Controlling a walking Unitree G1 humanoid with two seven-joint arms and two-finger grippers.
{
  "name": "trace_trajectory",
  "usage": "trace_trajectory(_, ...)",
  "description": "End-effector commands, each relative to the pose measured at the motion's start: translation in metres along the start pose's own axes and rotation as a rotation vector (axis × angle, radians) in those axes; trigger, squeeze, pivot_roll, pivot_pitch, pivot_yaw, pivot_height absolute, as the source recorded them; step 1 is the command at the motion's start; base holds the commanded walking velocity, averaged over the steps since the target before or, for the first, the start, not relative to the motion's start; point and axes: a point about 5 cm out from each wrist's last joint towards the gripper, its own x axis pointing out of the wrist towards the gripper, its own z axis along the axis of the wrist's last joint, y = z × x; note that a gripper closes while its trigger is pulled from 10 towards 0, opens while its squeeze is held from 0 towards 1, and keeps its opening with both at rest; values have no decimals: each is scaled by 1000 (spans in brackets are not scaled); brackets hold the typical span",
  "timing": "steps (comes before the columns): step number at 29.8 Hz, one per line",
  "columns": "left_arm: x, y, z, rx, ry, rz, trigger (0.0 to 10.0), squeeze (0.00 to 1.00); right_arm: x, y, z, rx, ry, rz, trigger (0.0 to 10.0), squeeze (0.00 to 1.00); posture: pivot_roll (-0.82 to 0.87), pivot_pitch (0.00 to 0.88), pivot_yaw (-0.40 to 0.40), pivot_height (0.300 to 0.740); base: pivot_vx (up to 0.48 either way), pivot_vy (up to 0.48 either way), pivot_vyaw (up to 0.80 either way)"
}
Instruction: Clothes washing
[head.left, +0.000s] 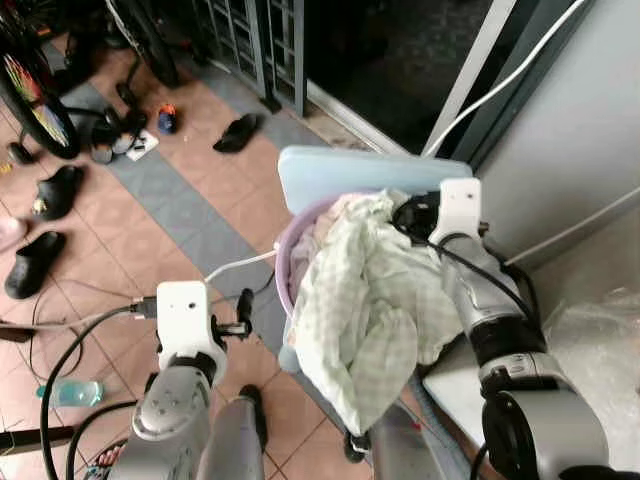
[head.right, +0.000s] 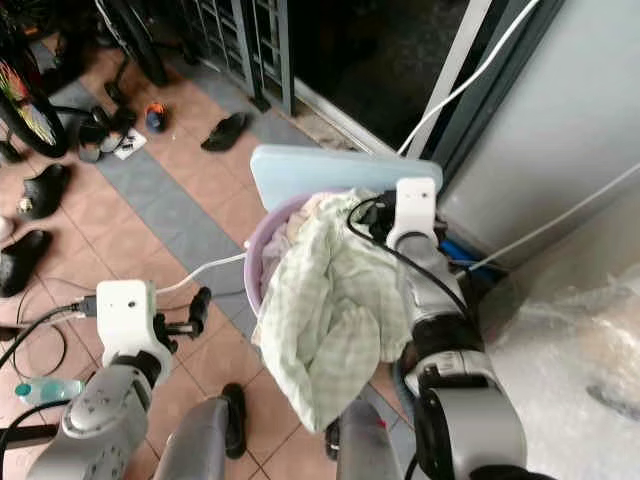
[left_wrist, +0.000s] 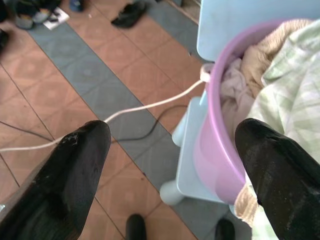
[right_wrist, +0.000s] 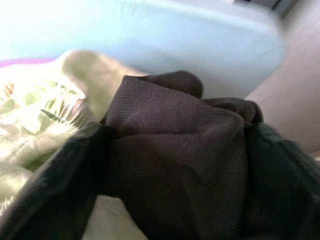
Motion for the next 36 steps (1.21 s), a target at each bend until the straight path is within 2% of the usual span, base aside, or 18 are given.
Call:
trace_trajectory(1,-6,0,-3,-2,24,6,10000,0,2,-3,-7,43,45,-25,0,0,130,381,-14,740,0,0,0)
trace_trajectory(5,-8,0,-3,-7,33,10,10000,0,4,-4,-6,55,50,-37,0,0,134,383,-18,740,0,0,0)
trace_trajectory(9,-10,1,-3,-12,47,19,10000,0,6,3,-6,59,53,-26,0,0,144,391,-25,740,0,0,0)
trace_trajectory(18,-10,-4,-1,-35,40,42,10000,0,4,4,-22,56,95,1,0,0,138,405,-62,740,0,0,0)
trace_trajectory(36,0,-4,2,-36,29,51,10000,0,8,10,-9,63,59,27,0,0,125,361,-69,740,0,0,0)
